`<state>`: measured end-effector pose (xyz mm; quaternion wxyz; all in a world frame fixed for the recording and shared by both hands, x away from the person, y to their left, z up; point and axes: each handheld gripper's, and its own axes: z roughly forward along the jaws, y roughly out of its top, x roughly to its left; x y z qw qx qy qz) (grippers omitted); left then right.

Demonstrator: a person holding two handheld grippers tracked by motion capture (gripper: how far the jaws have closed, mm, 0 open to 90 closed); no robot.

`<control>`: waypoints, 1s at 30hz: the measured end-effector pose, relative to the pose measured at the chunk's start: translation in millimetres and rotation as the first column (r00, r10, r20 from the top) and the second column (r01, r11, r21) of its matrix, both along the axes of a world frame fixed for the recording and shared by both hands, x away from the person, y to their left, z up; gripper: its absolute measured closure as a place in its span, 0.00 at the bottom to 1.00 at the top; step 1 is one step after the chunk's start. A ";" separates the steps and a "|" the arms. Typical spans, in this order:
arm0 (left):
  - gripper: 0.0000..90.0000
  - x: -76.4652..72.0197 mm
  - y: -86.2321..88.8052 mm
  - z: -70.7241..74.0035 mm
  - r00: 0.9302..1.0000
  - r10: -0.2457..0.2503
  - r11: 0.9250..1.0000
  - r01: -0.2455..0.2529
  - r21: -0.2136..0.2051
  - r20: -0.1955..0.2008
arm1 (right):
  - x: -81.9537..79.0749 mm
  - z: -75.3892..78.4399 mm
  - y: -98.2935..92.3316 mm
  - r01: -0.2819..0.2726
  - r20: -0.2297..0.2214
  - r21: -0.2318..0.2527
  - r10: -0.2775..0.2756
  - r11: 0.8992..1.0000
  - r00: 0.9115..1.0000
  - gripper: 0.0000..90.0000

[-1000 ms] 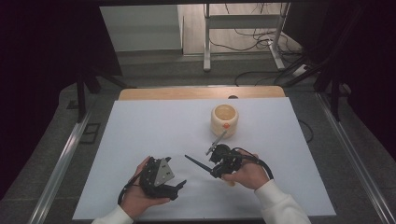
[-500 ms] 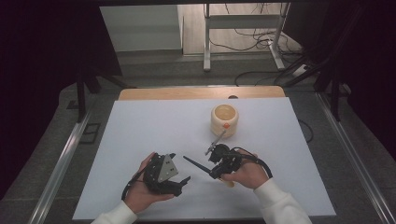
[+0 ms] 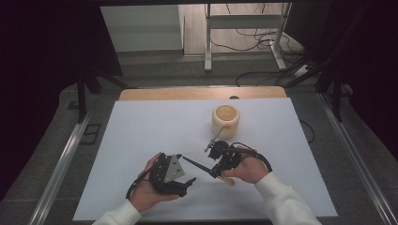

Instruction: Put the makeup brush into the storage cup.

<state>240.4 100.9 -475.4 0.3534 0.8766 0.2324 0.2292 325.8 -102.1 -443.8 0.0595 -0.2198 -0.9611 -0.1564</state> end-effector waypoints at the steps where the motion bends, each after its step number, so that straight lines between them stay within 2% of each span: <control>1: 0.17 0.3 -0.9 0.0 1.000 -0.002 1.000 0.002 0.000 0.000 | 1.5 0.7 0.7 -0.007 -0.008 0.001 0.007 1.000 1.000 0.87; 10: 0.21 4.3 -7.4 -0.6 0.999 -0.035 0.999 0.035 0.000 0.002 | 3.5 3.6 5.8 -0.033 -0.015 -0.015 0.033 0.999 0.999 0.87; 16: 0.20 6.5 -12.0 -3.5 0.998 -0.069 0.997 0.070 0.030 -0.008 | 4.9 3.7 7.8 -0.048 -0.023 -0.025 0.047 0.999 0.999 0.87; 23: 0.20 8.9 -18.9 -6.1 0.995 -0.097 0.991 0.097 0.091 0.000 | 8.3 4.9 7.1 -0.058 -0.044 -0.039 0.056 0.998 0.997 0.87; 28: 0.24 11.3 -25.8 -7.6 0.991 -0.130 0.981 0.123 0.151 0.032 | 10.1 5.5 6.2 -0.061 -0.059 -0.043 0.058 0.997 0.997 0.87; 30: 0.26 12.1 -27.9 -7.2 0.989 -0.141 0.978 0.133 0.160 0.037 | 10.6 5.6 6.1 -0.066 -0.053 -0.051 0.063 0.996 0.997 0.87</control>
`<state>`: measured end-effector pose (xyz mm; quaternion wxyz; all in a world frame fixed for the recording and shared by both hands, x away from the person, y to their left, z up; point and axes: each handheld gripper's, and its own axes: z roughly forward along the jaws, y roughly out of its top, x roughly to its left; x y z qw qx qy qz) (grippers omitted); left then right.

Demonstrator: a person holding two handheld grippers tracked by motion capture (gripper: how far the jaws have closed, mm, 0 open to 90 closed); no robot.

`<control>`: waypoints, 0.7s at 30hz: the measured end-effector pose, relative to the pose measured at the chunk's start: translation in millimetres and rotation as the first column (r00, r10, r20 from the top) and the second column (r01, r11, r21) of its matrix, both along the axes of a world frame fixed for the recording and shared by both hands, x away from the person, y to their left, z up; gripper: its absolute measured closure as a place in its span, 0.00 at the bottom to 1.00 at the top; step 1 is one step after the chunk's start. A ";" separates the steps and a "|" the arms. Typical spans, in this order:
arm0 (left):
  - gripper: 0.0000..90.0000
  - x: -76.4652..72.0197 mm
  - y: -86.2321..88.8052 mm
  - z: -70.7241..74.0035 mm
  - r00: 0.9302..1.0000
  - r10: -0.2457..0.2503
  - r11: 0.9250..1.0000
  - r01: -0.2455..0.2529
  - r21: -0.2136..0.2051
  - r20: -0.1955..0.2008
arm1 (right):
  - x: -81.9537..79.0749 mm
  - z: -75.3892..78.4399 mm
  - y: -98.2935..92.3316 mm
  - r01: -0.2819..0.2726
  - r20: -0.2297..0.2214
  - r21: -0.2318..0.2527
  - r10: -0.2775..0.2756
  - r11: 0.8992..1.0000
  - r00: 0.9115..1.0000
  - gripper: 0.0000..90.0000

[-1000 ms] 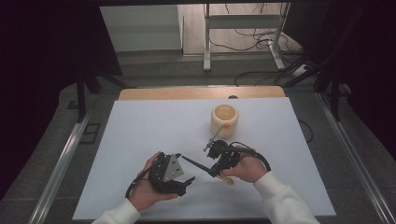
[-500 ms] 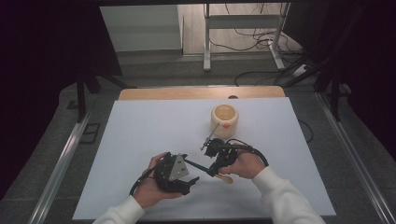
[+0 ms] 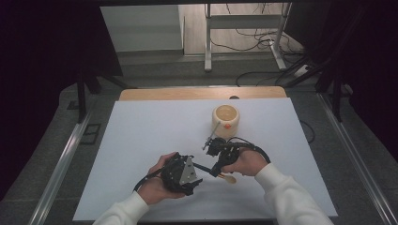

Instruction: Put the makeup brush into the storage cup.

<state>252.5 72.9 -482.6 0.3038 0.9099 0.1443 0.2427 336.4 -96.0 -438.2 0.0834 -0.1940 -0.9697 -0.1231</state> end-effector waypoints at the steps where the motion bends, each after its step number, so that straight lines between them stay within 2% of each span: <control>1: 0.27 0.6 -1.3 0.1 1.000 -0.012 1.000 0.012 0.005 0.002 | 0.3 0.1 0.0 -0.002 -0.002 -0.001 0.002 1.000 1.000 0.87; 6: 0.35 3.3 -7.0 -3.2 0.999 -0.043 0.998 0.042 0.036 0.014 | 1.2 1.0 0.1 -0.018 -0.027 0.005 0.018 1.000 0.999 0.87; 12: 0.41 2.3 -10.4 -6.2 0.998 -0.054 0.997 0.053 0.063 0.026 | 1.1 1.4 -0.1 -0.023 -0.036 0.003 0.023 1.000 0.999 0.87; 15: 0.46 2.2 -11.6 -7.0 0.997 -0.056 0.995 0.052 0.090 0.044 | 0.5 2.0 0.4 -0.025 -0.044 0.011 0.026 1.000 0.999 0.87; 21: 0.57 1.3 -14.5 -9.2 0.995 -0.068 0.993 0.060 0.101 0.074 | -0.5 2.7 2.8 -0.033 -0.049 0.011 0.033 0.999 0.998 0.87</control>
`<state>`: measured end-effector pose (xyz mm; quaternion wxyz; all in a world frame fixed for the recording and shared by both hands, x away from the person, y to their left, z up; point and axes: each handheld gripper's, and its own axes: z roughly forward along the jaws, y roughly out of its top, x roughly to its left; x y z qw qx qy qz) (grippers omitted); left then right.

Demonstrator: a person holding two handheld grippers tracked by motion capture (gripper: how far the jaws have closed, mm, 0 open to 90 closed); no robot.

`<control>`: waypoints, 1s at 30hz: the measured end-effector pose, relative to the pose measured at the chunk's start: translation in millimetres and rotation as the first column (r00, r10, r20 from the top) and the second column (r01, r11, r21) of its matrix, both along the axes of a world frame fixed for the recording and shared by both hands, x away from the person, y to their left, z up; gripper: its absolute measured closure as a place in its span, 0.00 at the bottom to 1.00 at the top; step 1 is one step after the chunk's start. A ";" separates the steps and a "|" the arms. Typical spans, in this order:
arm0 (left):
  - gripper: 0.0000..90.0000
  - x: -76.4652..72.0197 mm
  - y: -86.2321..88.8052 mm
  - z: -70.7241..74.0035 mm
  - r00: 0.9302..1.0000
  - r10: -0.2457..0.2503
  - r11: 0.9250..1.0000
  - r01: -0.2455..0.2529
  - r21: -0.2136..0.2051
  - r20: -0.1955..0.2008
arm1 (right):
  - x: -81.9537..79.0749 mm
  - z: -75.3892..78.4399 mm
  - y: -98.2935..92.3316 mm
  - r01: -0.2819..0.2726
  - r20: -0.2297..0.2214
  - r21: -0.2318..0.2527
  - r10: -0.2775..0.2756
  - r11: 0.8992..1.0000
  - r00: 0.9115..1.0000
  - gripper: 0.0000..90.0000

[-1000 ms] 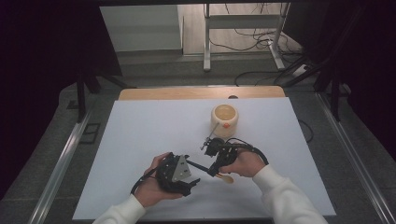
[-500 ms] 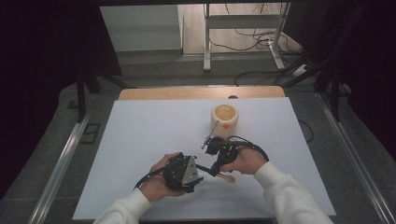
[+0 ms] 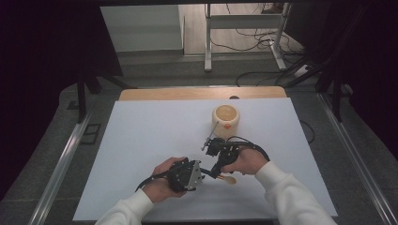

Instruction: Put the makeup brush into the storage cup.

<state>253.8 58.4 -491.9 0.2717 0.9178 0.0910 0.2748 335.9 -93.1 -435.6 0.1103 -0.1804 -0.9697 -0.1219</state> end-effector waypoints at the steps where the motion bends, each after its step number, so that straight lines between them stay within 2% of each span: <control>1: 0.60 -0.4 -0.7 -0.8 1.000 -0.006 1.000 0.006 0.003 0.010 | 0.1 0.0 0.3 -0.005 -0.002 0.000 0.005 1.000 1.000 0.87; 3: 0.65 -1.2 -1.9 -2.5 1.000 -0.011 1.000 0.011 0.003 0.018 | 0.3 0.2 1.3 -0.013 -0.008 0.002 0.013 1.000 1.000 0.87; 6: 0.75 -1.5 -1.5 -1.5 0.998 -0.047 0.998 0.046 0.048 0.030 | 0.2 0.3 2.6 -0.031 -0.019 0.002 0.031 1.000 0.999 0.87; 8: 0.79 -2.6 -2.0 -2.9 0.998 -0.060 0.997 0.059 0.047 0.032 | 0.1 0.5 3.6 -0.044 -0.021 -0.004 0.044 0.999 0.999 0.87; 9: 0.79 -3.7 -1.9 -2.8 0.997 -0.068 0.995 0.066 0.071 0.031 | 0.1 0.5 3.6 -0.044 -0.021 -0.004 0.044 0.999 0.999 0.87; 11: 0.82 -4.5 -2.5 -2.9 0.996 -0.091 0.992 0.088 0.091 0.025 | 0.1 1.1 4.5 -0.046 -0.022 -0.005 0.046 0.999 0.999 0.87; 13: 0.87 -6.1 -3.2 -3.2 0.994 -0.103 0.990 0.100 0.099 0.022 | 0.2 2.3 5.6 -0.057 -0.015 -0.009 0.057 0.998 0.998 0.85; 14: 0.87 -6.6 -3.7 -3.0 0.993 -0.120 0.988 0.118 0.101 0.015 | 0.2 2.3 5.6 -0.057 -0.015 -0.009 0.057 0.998 0.998 0.85; 17: 0.88 -6.5 -1.7 0.8 0.991 -0.130 0.986 0.128 0.112 0.015 | 1.4 4.8 6.1 -0.050 -0.002 -0.016 0.050 0.999 0.999 0.81; 18: 0.88 -6.9 -1.1 0.2 0.992 -0.122 0.989 0.121 0.080 0.009 | 1.9 5.4 5.8 -0.049 0.002 -0.011 0.049 0.999 0.999 0.79; 20: 0.88 -6.0 0.1 1.3 0.992 -0.126 0.989 0.124 0.084 0.011 | 2.2 7.9 5.1 -0.046 0.018 -0.009 0.046 0.999 0.999 0.71; 21: 0.88 -6.4 0.6 0.5 0.993 -0.117 0.990 0.117 0.074 -0.003 | 2.8 10.6 4.0 -0.032 0.025 0.000 0.032 0.999 0.999 0.66; 22: 0.88 -5.4 0.8 1.0 0.992 -0.125 0.989 0.124 0.080 0.001 | 6.3 17.1 -0.8 0.008 0.042 0.036 -0.010 0.999 0.999 0.61; 23: 0.88 -5.0 1.2 1.6 0.992 -0.126 0.987 0.125 0.096 0.003 | 6.3 17.1 -0.8 0.008 0.042 0.036 -0.010 0.999 0.999 0.61; 25: 0.88 -6.0 0.8 -1.5 0.994 -0.106 0.993 0.107 0.049 -0.010 | 8.2 28.4 -11.1 0.043 0.082 0.078 -0.049 0.996 0.995 0.54; 26: 0.88 -6.0 0.8 -1.5 0.994 -0.106 0.993 0.107 0.049 -0.010 | 8.3 31.7 -15.3 0.058 0.098 0.102 -0.068 0.993 0.993 0.50; 27: 0.88 -5.3 1.7 0.0 0.994 -0.108 0.991 0.109 0.077 -0.010 | 8.3 31.7 -15.3 0.058 0.098 0.102 -0.068 0.993 0.993 0.50; 28: 0.88 -3.8 2.2 1.4 0.993 -0.116 0.989 0.115 0.097 0.002 | 8.9 37.5 -25.4 0.089 0.124 0.163 -0.110 0.983 0.986 0.47; 29: 0.88 -3.4 2.2 0.6 0.994 -0.112 0.990 0.112 0.088 0.000 | 8.9 37.5 -25.4 0.089 0.124 0.163 -0.110 0.983 0.986 0.47; 30: 0.88 -2.9 2.8 1.3 0.994 -0.109 0.989 0.109 0.102 -0.003 | 9.2 39.5 -30.9 0.098 0.139 0.192 -0.126 0.976 0.982 0.45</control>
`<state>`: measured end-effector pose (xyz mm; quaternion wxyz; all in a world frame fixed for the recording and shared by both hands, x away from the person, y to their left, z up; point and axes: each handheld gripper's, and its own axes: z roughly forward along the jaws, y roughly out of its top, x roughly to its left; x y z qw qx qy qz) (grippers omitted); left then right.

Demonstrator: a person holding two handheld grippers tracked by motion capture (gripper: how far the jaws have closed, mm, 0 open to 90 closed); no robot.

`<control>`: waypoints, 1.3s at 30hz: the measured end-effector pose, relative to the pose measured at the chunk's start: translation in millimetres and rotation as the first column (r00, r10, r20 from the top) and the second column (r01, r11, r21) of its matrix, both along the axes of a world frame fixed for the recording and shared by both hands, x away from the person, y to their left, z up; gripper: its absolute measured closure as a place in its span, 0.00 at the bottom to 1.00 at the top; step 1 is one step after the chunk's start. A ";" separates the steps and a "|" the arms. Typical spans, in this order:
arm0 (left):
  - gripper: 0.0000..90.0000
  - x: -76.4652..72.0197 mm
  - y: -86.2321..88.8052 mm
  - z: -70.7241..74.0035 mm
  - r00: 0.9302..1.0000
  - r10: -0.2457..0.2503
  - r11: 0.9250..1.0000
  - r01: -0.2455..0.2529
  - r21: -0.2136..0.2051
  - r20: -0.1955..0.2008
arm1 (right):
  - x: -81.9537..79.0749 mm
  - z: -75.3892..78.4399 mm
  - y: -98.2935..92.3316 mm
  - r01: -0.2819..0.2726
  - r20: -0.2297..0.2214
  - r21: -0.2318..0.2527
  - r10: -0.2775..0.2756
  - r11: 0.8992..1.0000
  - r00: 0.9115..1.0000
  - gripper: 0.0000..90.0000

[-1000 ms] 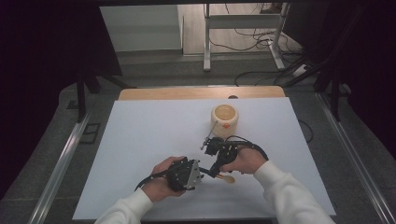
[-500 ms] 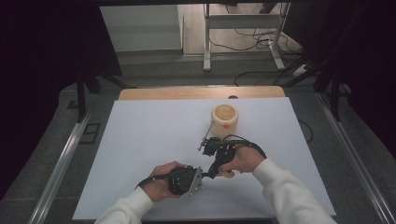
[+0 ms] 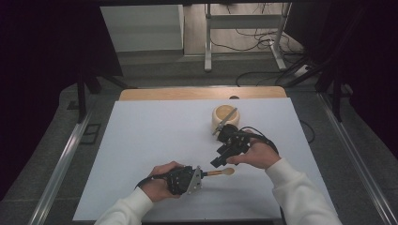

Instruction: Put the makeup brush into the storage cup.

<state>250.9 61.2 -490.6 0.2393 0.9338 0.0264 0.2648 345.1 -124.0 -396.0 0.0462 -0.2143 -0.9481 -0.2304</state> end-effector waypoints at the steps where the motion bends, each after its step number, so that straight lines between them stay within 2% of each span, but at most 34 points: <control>1: 0.88 0.9 0.6 -0.1 1.000 0.008 1.000 -0.008 -0.009 -0.006 | -0.3 2.3 -10.5 0.039 0.015 0.037 -0.039 0.999 0.999 0.43; 2: 0.88 0.9 0.6 -0.1 1.000 0.008 1.000 -0.008 -0.009 -0.006 | -0.3 2.3 -10.5 0.039 0.015 0.037 -0.039 0.999 0.999 0.43; 4: 0.88 1.4 1.0 -0.2 1.000 0.016 1.000 -0.016 -0.014 0.001 | -2.6 0.4 -24.3 0.069 0.025 0.073 -0.071 0.995 0.997 0.41; 6: 0.88 1.9 1.5 0.4 1.000 0.023 1.000 -0.023 -0.017 -0.007 | -3.5 -1.1 -28.1 0.083 0.030 0.078 -0.085 0.994 0.996 0.38; 7: 0.88 1.7 1.3 -0.8 0.999 0.032 0.999 -0.033 -0.039 -0.012 | -4.1 -2.6 -31.9 0.096 0.038 0.083 -0.099 0.992 0.994 0.37; 11: 0.88 3.2 3.4 -0.3 0.999 0.048 0.998 -0.049 -0.045 -0.018 | -6.9 -6.4 -47.4 0.147 0.048 0.144 -0.156 0.978 0.987 0.31; 12: 0.88 3.0 3.3 -1.4 0.998 0.057 0.996 -0.058 -0.066 -0.025 | -8.2 -7.0 -50.9 0.154 0.053 0.161 -0.164 0.975 0.985 0.30; 13: 0.88 3.4 4.0 -0.4 0.998 0.054 0.997 -0.055 -0.050 -0.022 | -9.6 -7.7 -54.1 0.162 0.059 0.174 -0.174 0.971 0.983 0.29; 17: 0.88 3.6 3.7 -0.6 0.998 0.058 0.997 -0.059 -0.049 -0.021 | -13.9 -10.5 -65.2 0.186 0.068 0.229 -0.206 0.956 0.976 0.28; 25: 0.88 3.8 4.8 0.4 0.998 0.065 0.997 -0.066 -0.042 -0.023 | -18.5 -14.3 -74.5 0.205 0.101 0.279 -0.241 0.938 0.965 0.25; 26: 0.88 3.8 5.1 0.6 0.997 0.068 0.996 -0.069 -0.047 -0.025 | -20.7 -14.5 -77.2 0.213 0.108 0.307 -0.256 0.928 0.961 0.23; 27: 0.88 4.0 5.5 0.9 0.997 0.071 0.996 -0.073 -0.050 -0.026 | -20.7 -14.5 -77.2 0.213 0.108 0.307 -0.256 0.928 0.961 0.23; 30: 0.88 5.0 7.5 2.2 0.996 0.080 0.994 -0.082 -0.069 -0.033 | -23.8 -13.2 -81.9 0.228 0.104 0.362 -0.282 0.904 0.954 0.19; 31: 0.88 5.2 8.3 2.8 0.996 0.083 0.994 -0.085 -0.073 -0.031 | -24.5 -12.6 -83.3 0.234 0.108 0.364 -0.290 0.901 0.951 0.18; 32: 0.88 5.4 9.7 3.7 0.996 0.087 0.993 -0.090 -0.080 -0.033 | -26.5 -12.3 -86.5 0.246 0.121 0.376 -0.311 0.893 0.943 0.18; 33: 0.88 5.4 9.7 3.7 0.996 0.087 0.993 -0.090 -0.080 -0.033 | -26.5 -12.3 -86.5 0.246 0.121 0.376 -0.311 0.893 0.943 0.18; 34: 0.88 5.7 10.4 4.0 0.996 0.088 0.993 -0.090 -0.080 -0.035 | -27.5 -13.7 -91.2 0.260 0.127 0.396 -0.333 0.881 0.934 0.17; 35: 0.88 6.1 11.3 4.4 0.995 0.090 0.992 -0.092 -0.081 -0.037 | -27.5 -13.7 -91.2 0.260 0.127 0.396 -0.333 0.881 0.934 0.17; 37: 0.88 7.0 13.1 4.9 0.995 0.095 0.991 -0.098 -0.088 -0.042 | -28.1 -16.3 -95.9 0.273 0.136 0.406 -0.353 0.872 0.926 0.18; 39: 0.88 8.2 15.2 5.7 0.994 0.100 0.990 -0.104 -0.098 -0.051 | -28.3 -19.6 -101.2 0.290 0.125 0.411 -0.368 0.864 0.921 0.18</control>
